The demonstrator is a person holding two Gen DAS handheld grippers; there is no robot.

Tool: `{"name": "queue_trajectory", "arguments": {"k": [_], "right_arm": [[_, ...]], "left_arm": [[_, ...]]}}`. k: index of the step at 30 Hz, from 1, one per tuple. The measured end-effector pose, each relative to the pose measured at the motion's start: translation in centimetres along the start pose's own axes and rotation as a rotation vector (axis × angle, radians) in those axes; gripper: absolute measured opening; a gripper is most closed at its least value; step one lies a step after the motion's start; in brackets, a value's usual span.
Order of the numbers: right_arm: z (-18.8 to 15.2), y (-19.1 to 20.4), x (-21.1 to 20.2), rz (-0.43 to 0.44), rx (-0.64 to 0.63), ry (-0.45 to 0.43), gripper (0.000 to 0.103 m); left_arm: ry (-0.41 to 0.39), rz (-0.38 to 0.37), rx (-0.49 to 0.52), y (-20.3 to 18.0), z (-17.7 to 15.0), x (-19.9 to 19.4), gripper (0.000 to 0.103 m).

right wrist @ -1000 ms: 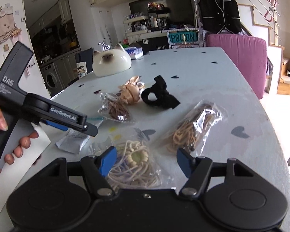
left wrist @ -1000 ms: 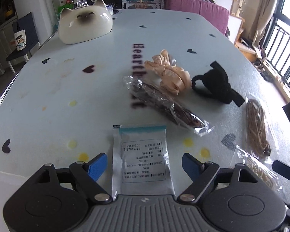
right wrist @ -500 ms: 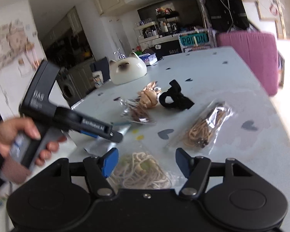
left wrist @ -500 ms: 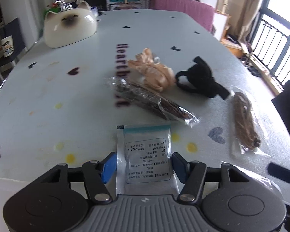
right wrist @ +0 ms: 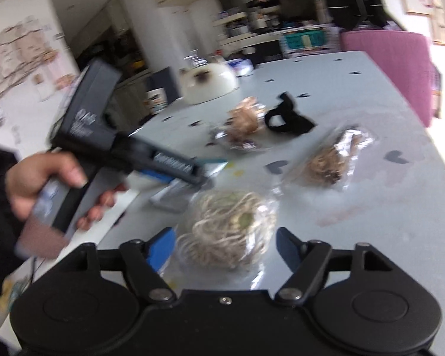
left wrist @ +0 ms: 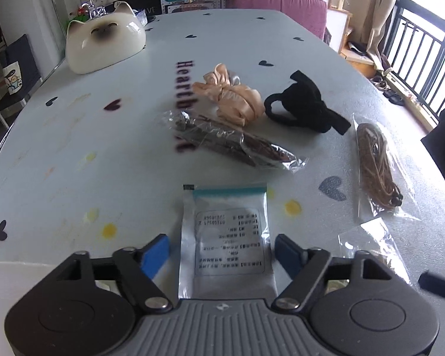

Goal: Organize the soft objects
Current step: 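Grasp the white sachet with the left gripper while the right grasps the bagged string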

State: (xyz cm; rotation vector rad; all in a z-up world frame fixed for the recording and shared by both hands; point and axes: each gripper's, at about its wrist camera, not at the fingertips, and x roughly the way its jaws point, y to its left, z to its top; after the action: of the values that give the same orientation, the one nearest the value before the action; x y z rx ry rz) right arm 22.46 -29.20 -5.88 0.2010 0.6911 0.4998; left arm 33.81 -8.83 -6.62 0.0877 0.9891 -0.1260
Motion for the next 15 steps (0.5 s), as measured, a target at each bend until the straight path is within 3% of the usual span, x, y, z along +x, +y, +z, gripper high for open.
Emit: {"name": "queue_trajectory", "arguments": {"k": [4,7,15], "right_arm": [[0.8,-0.2,0.5,-0.062,0.089,-0.015,0.085],[1.3,-0.3,1.4,-0.064,0.146,-0.010,0.086],[1.4,1.0,3.8,-0.118,0.132,0.016,0.083]], "left_arm": [[0.008,-0.002,-0.006,0.1,0.0,0.0,0.079],[-0.005,-0.012,0.008,-0.1,0.0,-0.1,0.070],[-0.030,-0.022,0.013,-0.3,-0.1,-0.4,0.059]]}}
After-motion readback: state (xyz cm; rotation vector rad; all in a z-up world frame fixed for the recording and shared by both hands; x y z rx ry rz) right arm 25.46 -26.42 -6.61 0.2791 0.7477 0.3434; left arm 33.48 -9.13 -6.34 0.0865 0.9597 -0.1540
